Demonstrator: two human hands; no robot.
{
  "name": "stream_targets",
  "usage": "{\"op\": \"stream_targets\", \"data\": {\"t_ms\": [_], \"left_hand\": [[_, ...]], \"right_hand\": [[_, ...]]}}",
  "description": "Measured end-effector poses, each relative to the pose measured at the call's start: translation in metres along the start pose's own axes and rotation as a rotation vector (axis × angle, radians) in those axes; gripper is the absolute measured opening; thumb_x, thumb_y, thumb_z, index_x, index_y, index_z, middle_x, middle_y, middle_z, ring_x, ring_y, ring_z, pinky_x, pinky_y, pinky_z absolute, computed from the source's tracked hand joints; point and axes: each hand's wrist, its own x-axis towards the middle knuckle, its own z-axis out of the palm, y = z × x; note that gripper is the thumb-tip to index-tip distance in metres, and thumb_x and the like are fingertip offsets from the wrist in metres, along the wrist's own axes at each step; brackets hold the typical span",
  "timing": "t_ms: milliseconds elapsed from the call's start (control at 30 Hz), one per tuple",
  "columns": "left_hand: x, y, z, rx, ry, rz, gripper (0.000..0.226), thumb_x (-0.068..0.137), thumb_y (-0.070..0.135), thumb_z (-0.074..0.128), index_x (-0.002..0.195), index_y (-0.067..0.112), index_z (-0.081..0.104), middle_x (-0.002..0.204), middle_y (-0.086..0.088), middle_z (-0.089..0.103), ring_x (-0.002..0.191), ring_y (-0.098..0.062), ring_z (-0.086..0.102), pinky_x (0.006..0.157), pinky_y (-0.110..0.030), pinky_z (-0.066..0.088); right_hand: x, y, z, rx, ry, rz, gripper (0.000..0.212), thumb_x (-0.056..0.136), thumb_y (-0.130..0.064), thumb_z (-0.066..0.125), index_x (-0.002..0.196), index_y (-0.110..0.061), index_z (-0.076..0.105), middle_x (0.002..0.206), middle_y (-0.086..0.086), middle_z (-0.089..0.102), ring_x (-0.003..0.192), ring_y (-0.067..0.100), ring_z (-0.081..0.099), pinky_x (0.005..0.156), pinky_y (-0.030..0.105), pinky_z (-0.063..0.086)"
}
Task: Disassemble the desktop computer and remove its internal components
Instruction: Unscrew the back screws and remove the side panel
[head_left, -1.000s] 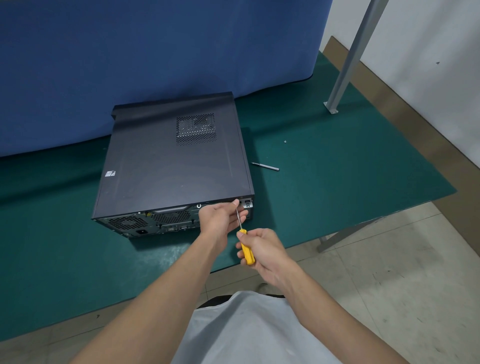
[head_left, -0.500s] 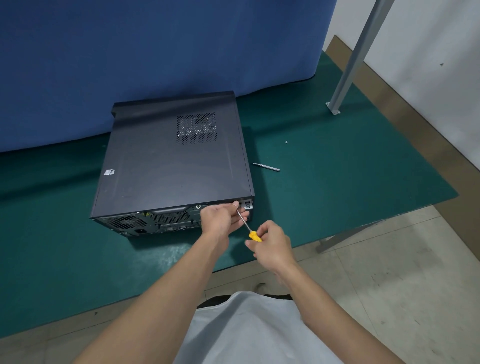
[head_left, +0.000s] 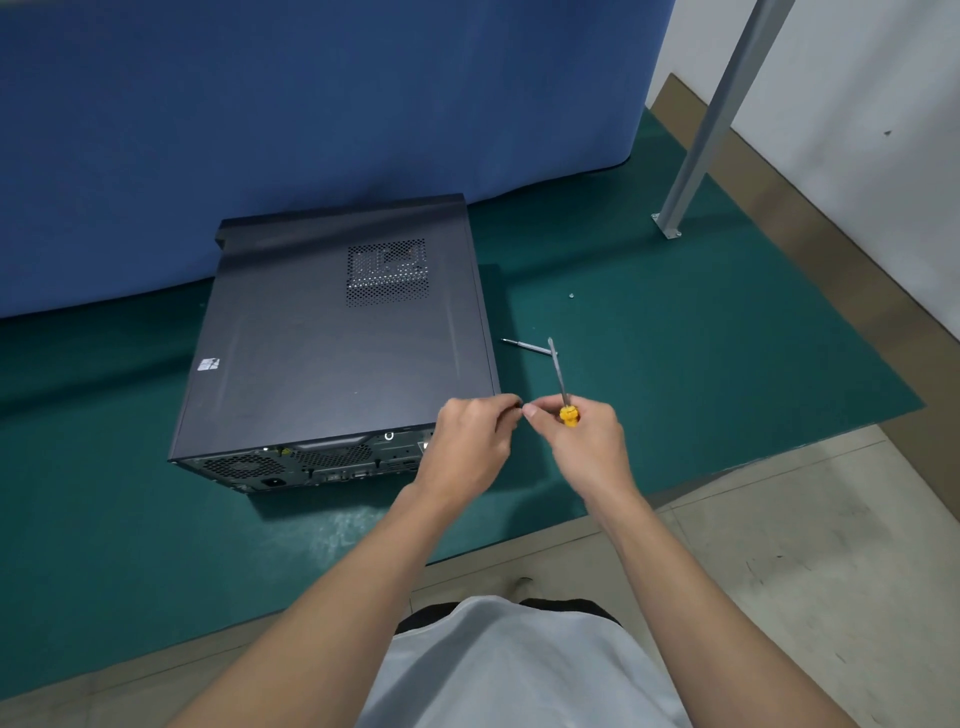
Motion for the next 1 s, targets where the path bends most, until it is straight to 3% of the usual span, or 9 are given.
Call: {"op": "stream_targets", "data": {"t_ms": [167, 333, 433, 533, 667, 833, 1000], "left_hand": [[0.017, 0.001, -0.003, 0.161, -0.085, 0.088, 0.025, 0.1, 0.017, 0.049, 0.096, 0.004, 0.07, 0.076, -0.012, 0.068, 0.069, -0.032, 0.058, 0.068, -0.04, 0.047], [0.038, -0.001, 0.005, 0.15, -0.107, 0.103, 0.021, 0.099, 0.016, 0.054, 0.094, 0.004, 0.07, 0.077, -0.01, 0.068, 0.068, -0.028, 0.058, 0.068, -0.039, 0.048], [0.057, -0.008, 0.005, 0.069, 0.002, 0.062, 0.018, 0.092, 0.012, 0.064, 0.104, 0.001, 0.07, 0.097, -0.013, 0.072, 0.087, -0.031, 0.067, 0.081, -0.04, 0.053], [0.082, -0.032, -0.002, 0.176, 0.128, -0.056, 0.033, 0.094, 0.018, 0.061, 0.122, 0.0, 0.063, 0.128, -0.015, 0.062, 0.117, -0.031, 0.057, 0.101, -0.04, 0.044], [0.11, -0.069, -0.012, 0.458, 0.018, -0.239, 0.056, 0.101, 0.046, 0.036, 0.146, 0.013, 0.039, 0.155, -0.007, 0.032, 0.144, -0.023, 0.025, 0.113, -0.041, 0.023], [0.122, -0.086, -0.01, 0.56, 0.031, -0.261, 0.063, 0.1, 0.054, 0.023, 0.151, 0.019, 0.028, 0.159, 0.002, 0.024, 0.147, -0.014, 0.017, 0.113, -0.037, 0.015], [0.124, -0.087, -0.008, 0.586, 0.026, -0.268, 0.063, 0.098, 0.054, 0.025, 0.149, 0.018, 0.033, 0.158, 0.002, 0.028, 0.145, -0.014, 0.02, 0.108, -0.035, 0.017]], "right_hand": [[0.015, -0.002, -0.003, 0.072, -0.031, 0.011, 0.008, 0.083, -0.028, 0.071, 0.075, -0.028, 0.072, 0.072, -0.014, 0.07, 0.075, 0.003, 0.064, 0.063, 0.02, 0.045], [0.04, -0.004, -0.001, 0.025, 0.002, 0.033, 0.01, 0.083, -0.024, 0.07, 0.073, -0.027, 0.07, 0.071, -0.01, 0.069, 0.071, 0.008, 0.062, 0.058, 0.021, 0.043], [0.068, -0.005, -0.005, 0.013, 0.04, 0.027, 0.009, 0.08, -0.025, 0.07, 0.072, -0.025, 0.069, 0.064, -0.009, 0.065, 0.062, 0.009, 0.057, 0.056, 0.023, 0.042], [0.116, -0.005, -0.01, -0.151, 0.107, -0.03, 0.011, 0.082, -0.025, 0.065, 0.073, -0.019, 0.068, 0.062, -0.004, 0.061, 0.069, 0.024, 0.055, 0.064, 0.03, 0.046], [0.189, 0.001, -0.003, -0.509, 0.093, -0.105, 0.015, 0.088, -0.025, 0.056, 0.081, -0.016, 0.065, 0.079, 0.007, 0.06, 0.08, 0.033, 0.052, 0.064, 0.031, 0.041], [0.265, 0.004, 0.017, -0.748, 0.058, -0.109, 0.014, 0.087, -0.021, 0.053, 0.083, -0.017, 0.066, 0.087, 0.013, 0.063, 0.071, 0.033, 0.047, 0.064, 0.033, 0.037], [0.318, 0.009, 0.04, -0.861, 0.053, -0.093, 0.018, 0.087, -0.017, 0.049, 0.09, -0.019, 0.067, 0.09, 0.016, 0.064, 0.083, 0.038, 0.059, 0.066, 0.034, 0.037]]}}
